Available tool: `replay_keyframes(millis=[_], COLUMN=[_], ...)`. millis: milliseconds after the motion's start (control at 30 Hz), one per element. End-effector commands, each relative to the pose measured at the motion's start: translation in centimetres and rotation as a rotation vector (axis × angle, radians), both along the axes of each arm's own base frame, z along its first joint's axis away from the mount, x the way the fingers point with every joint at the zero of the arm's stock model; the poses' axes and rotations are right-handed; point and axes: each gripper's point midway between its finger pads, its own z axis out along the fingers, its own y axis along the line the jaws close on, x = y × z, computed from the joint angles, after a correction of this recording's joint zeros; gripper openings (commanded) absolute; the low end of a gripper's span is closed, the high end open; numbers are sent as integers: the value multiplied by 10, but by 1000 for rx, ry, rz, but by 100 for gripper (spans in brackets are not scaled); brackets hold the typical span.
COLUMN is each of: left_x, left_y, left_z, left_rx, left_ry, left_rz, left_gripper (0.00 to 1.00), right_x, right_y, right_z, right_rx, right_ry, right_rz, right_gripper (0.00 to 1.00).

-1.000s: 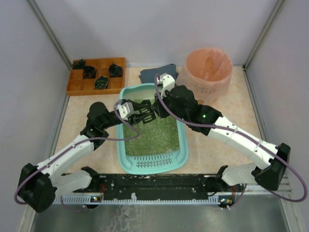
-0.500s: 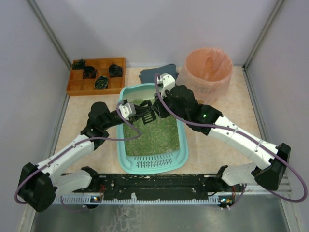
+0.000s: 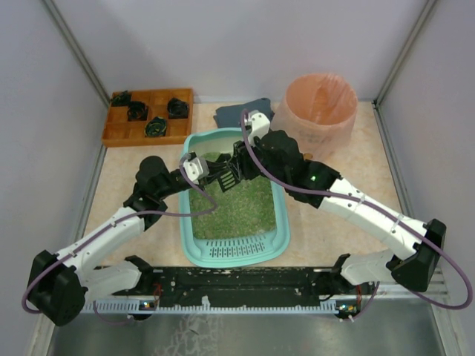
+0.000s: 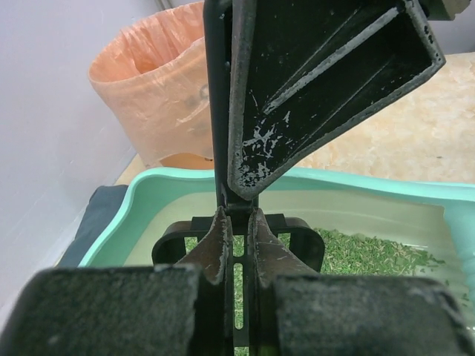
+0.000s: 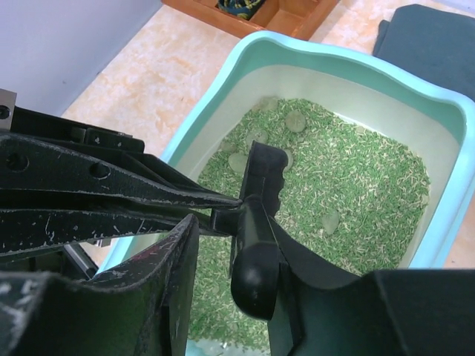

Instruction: Clean the litter box

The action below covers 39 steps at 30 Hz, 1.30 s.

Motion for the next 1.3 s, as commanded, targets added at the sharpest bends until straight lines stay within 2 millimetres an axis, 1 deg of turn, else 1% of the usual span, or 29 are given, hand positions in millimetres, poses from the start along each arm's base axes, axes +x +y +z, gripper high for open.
replay_keyframes(millis=[0,200,300,467,567,733,800,933,1033,1167,1233,1267], left_x=[-5,-6,-7,-9,-9,-9,-8,-8,-7,-6,-5,-3], left_y=[0,0,0,0,0,1,1,1,1,2,3,3], left_z=[12,13,14,14,15,15,15,15,14,15,15,16], left_rx=[-12,-17,-18,-21,-22,-23,-23,-23,-22,-29,-35,-39], left_ry=[-34,-35,-36,-36,-37,-38,-40,-36,-33,-22,-11,-6], left_rz=[-11,-17,-17,-23,-24,-22,-19,-16,-13,0,10,17], left_gripper=[0,0,0,0,0,0,0,0,0,1,8,16], right_x=[6,14,16,19,21,22,21,20,19,19,20,20], right_y=[12,6,8,10,8,1,0,4,7,5,3,2], right_z=[31,23,20,12,12,19,20,17,14,15,16,18], right_rx=[119,174,207,204,222,268,273,257,248,244,245,247], right_ry=[-45,-27,-25,-17,-21,-37,-39,-26,-16,-19,-28,-34], right_rz=[-23,-112,-127,-134,-153,-187,-186,-168,-155,-161,-166,-169], right_gripper=[38,39,38,38,37,34,32,25,16,3,0,0])
